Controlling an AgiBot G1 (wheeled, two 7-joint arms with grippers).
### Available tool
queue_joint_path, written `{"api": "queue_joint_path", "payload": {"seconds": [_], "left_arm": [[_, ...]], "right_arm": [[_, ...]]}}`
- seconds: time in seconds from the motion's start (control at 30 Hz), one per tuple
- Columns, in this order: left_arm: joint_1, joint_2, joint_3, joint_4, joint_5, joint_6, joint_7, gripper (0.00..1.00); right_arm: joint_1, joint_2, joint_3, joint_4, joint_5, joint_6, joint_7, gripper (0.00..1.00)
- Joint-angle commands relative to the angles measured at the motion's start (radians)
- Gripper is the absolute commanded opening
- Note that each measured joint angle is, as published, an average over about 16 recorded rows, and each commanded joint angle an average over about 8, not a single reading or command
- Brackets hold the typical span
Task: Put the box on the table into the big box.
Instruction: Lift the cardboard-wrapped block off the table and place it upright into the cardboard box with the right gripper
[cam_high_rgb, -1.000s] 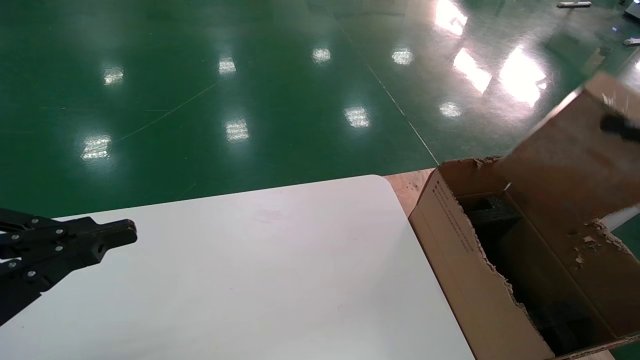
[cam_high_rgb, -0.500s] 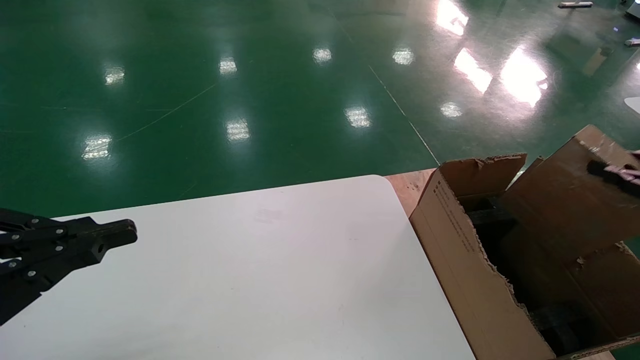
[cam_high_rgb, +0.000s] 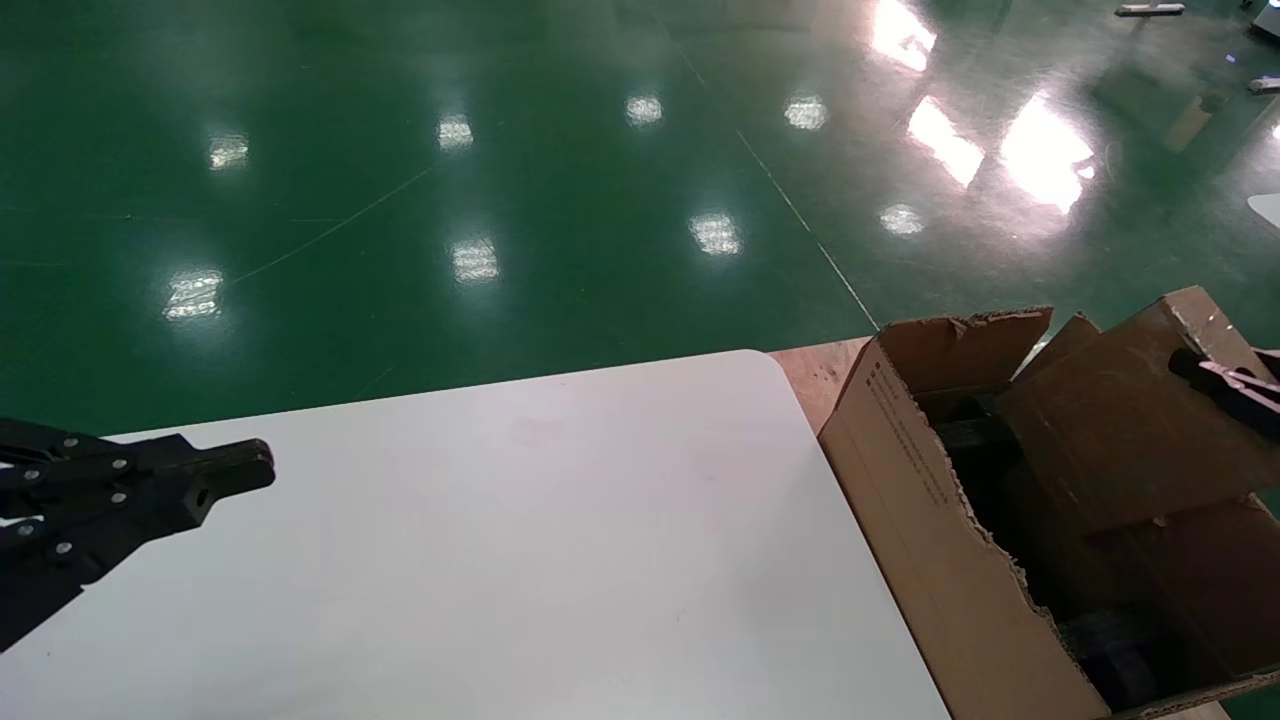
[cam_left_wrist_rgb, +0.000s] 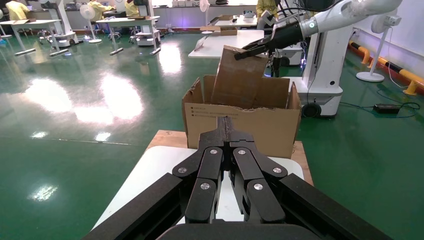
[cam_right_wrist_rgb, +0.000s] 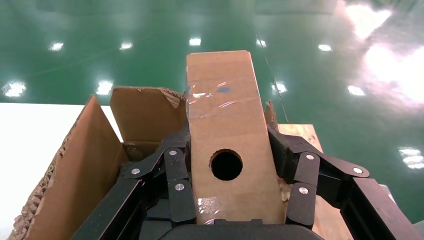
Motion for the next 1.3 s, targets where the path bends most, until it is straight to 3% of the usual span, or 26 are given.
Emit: {"api": "queue_joint_path", "payload": {"seconds": [0.03, 0.7, 1.3], "left_arm": [[0.000, 0.000, 0.000, 0.000, 0.000, 0.000, 0.000, 0.00], [0.000, 0.000, 0.000, 0.000, 0.000, 0.000, 0.000, 0.00], [0.000, 0.000, 0.000, 0.000, 0.000, 0.000, 0.000, 0.00]], "right_arm": [[-0.016, -0.012, 0.016, -0.041, 0.011, -0.012, -0.016, 0.00], [-0.051, -0.048, 0.044, -0.168, 0.006, 0.008, -0.073, 0.00], [-0.014, -0.065, 0.007, -0.215, -0.008, 0.030, -0.109, 0.00]]}}
